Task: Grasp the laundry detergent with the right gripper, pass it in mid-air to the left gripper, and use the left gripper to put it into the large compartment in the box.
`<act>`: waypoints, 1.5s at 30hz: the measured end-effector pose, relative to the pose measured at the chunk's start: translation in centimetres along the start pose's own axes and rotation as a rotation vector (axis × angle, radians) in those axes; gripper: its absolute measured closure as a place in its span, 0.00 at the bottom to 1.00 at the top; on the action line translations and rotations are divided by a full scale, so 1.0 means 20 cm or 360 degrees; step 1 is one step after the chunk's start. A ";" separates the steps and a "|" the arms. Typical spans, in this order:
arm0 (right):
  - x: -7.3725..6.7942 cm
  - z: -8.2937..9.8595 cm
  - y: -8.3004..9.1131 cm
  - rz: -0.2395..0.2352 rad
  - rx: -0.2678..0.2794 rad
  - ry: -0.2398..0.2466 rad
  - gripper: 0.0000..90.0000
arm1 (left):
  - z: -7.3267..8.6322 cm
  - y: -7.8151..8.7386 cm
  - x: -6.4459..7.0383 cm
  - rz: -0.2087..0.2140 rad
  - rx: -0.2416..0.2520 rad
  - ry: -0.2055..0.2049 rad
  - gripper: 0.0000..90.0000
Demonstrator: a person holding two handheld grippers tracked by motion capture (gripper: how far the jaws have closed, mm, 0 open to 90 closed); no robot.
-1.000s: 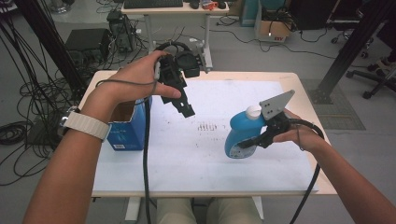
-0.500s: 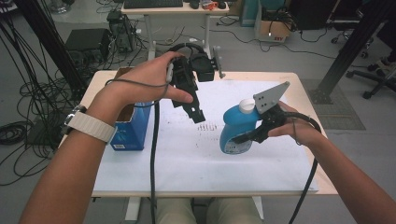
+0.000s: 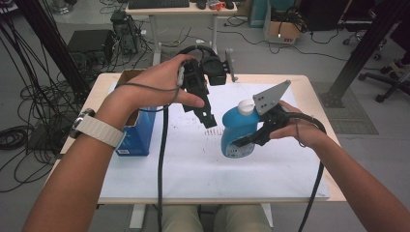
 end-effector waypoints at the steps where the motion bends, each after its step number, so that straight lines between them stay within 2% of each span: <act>1: 0.00 0.00 -0.01 0.0002 -0.0001 -0.0001 0.49 | 0.00 0.00 0.00 0.0000 0.0000 -0.0003 0.07; 18: 0.00 -0.03 -0.08 0.0054 -0.0007 -0.0054 0.49 | -0.05 -0.05 0.01 0.0037 0.0007 -0.0072 0.07; 21: 0.00 -0.03 -0.09 0.0050 -0.0005 -0.0055 0.49 | -0.06 -0.06 0.01 0.0037 0.0011 -0.0076 0.07; 22: 0.01 -0.03 -0.09 0.0076 -0.0005 -0.0036 0.49 | -0.06 -0.06 0.01 0.0034 0.0016 -0.0074 0.07; 23: 0.00 -0.03 -0.09 0.0051 -0.0001 -0.0061 0.49 | -0.06 -0.06 0.00 0.0036 0.0014 -0.0078 0.07; 27: 0.01 -0.03 -0.10 0.0057 0.0001 -0.0044 0.49 | -0.07 -0.07 0.00 0.0030 0.0012 -0.0078 0.07; 34: -0.01 -0.04 -0.12 0.0048 -0.0020 -0.0090 0.49 | -0.07 -0.08 -0.01 0.0031 0.0012 -0.0078 0.07; 38: -0.02 -0.04 -0.13 0.0059 -0.0029 -0.0093 0.49 | -0.08 -0.10 -0.01 0.0035 0.0015 -0.0085 0.07; 40: -0.01 -0.04 -0.14 0.0089 -0.0028 -0.0071 0.49 | -0.09 -0.10 -0.01 0.0041 0.0013 -0.0085 0.07; 45: -0.01 -0.04 -0.15 0.0086 -0.0027 -0.0074 0.49 | -0.10 -0.11 -0.01 0.0040 0.0018 -0.0096 0.07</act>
Point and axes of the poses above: each handheld gripper's, and its own axes: y roughly backward along the jaws, z roughly out of its underside, x roughly to its right, the point moved 4 cm from there along -y, roughly forward along the jaws, and after that the axes turned 13 degrees about -y, right-handed, at the moved point
